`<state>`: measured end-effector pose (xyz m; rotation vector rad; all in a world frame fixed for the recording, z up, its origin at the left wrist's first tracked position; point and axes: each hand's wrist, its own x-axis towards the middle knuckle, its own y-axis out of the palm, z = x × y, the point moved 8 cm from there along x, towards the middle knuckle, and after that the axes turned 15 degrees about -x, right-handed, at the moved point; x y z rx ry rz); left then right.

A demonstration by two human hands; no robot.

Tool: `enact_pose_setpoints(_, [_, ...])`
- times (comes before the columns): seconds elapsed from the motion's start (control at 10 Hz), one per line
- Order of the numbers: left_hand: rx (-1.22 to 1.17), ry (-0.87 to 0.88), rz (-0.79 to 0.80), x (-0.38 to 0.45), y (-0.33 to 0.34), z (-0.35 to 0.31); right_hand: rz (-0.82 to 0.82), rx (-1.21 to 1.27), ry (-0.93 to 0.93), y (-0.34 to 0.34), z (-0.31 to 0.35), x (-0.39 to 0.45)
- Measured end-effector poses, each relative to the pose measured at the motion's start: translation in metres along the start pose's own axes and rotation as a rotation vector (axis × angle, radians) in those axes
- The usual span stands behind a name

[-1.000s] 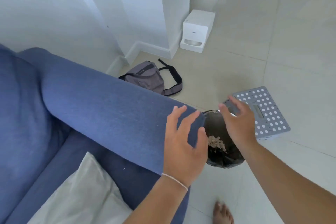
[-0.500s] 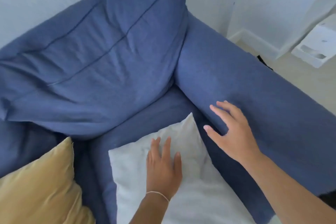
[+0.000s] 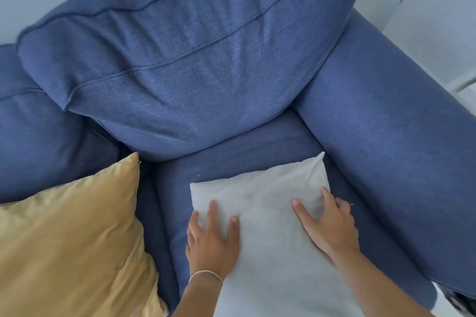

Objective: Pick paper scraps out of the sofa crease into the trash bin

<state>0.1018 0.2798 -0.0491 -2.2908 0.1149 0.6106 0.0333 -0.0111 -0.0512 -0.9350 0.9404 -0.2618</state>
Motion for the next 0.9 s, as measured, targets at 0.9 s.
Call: enact_pose_setpoints(0.9, [-0.202, 0.438, -0.173, 0.051, -0.069, -0.148, -0.103, 0.284, -0.528, -0.121, 0.157, 0.06])
